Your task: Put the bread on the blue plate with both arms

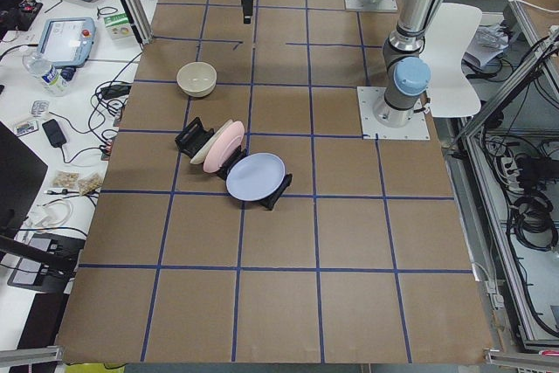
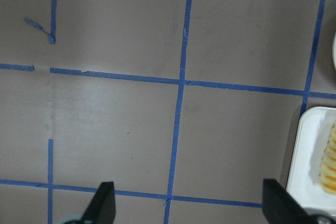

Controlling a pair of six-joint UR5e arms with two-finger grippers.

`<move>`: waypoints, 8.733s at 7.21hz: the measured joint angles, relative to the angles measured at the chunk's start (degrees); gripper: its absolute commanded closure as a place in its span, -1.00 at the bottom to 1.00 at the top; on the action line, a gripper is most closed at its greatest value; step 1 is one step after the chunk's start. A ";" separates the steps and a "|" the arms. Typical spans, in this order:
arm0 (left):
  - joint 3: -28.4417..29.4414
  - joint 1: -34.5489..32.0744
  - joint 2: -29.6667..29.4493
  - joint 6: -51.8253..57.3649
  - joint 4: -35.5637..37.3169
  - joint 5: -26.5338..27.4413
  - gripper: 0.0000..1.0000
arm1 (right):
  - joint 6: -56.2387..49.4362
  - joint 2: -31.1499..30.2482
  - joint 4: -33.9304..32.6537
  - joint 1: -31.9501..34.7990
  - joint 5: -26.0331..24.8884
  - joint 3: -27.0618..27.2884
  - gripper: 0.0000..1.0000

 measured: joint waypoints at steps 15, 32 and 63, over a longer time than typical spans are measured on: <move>-0.02 -0.07 0.14 -0.94 0.00 0.02 -1.00 | -1.10 0.00 -0.19 -1.34 -2.02 2.15 -1.00; -3.31 44.15 -11.51 4.49 4.51 9.36 -1.00 | -25.08 10.65 -41.37 -33.71 -6.26 32.77 -0.87; -2.29 16.11 5.46 13.25 -12.47 -9.90 1.00 | -21.78 -3.17 -12.42 -12.82 3.78 14.55 1.00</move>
